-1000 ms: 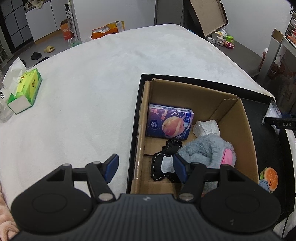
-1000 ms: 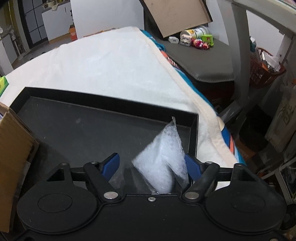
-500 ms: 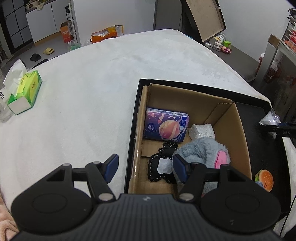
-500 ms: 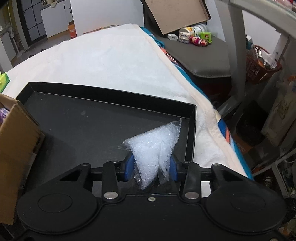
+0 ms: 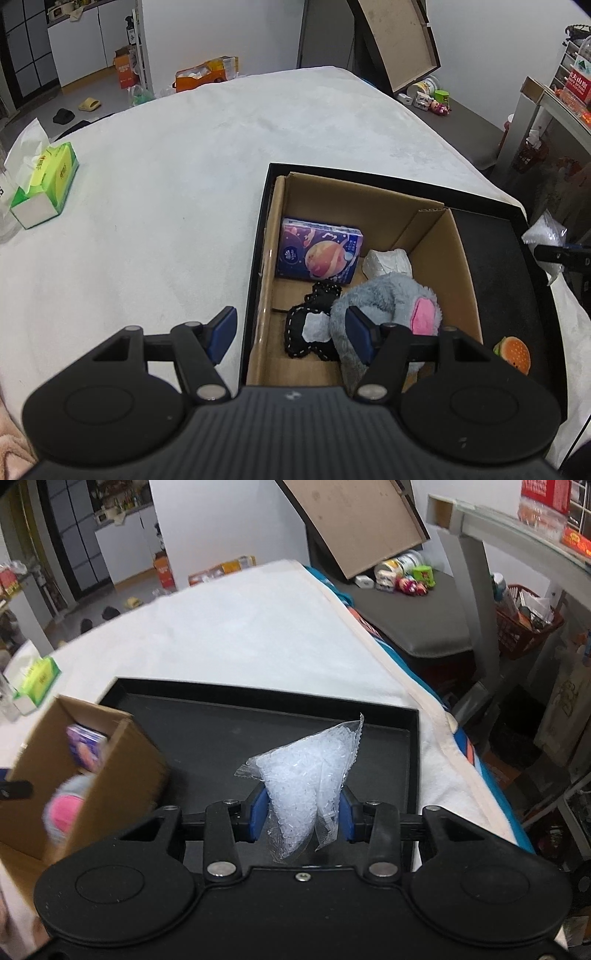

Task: Organize soft objects
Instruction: 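Carry the bubble-wrap bag with the right gripper into the box and release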

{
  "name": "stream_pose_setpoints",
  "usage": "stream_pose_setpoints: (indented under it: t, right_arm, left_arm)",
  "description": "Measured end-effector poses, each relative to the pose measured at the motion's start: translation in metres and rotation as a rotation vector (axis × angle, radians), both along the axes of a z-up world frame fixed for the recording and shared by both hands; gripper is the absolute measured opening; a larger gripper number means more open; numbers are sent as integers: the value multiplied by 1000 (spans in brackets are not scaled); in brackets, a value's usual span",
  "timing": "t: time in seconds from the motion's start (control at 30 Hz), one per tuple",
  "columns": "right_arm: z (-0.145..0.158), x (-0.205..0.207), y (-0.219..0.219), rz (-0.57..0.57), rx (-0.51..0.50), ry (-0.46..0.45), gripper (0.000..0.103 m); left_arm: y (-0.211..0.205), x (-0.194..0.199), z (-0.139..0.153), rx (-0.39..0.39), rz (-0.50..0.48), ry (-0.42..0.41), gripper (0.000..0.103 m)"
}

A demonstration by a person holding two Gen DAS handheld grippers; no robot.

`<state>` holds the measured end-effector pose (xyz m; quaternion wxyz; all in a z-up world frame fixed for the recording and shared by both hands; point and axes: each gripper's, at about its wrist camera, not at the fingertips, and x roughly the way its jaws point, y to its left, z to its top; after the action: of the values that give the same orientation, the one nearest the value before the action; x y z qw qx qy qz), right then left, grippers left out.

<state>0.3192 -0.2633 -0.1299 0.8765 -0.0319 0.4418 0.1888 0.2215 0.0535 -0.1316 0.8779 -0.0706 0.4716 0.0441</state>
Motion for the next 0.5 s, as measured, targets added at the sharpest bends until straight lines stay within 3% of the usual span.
stream_pose_setpoints:
  t: [0.5]
  right_arm:
    - [45,-28,51,82,97,-50,39]
  left_arm:
    - [17,-16,1,-62,-12,-30,62]
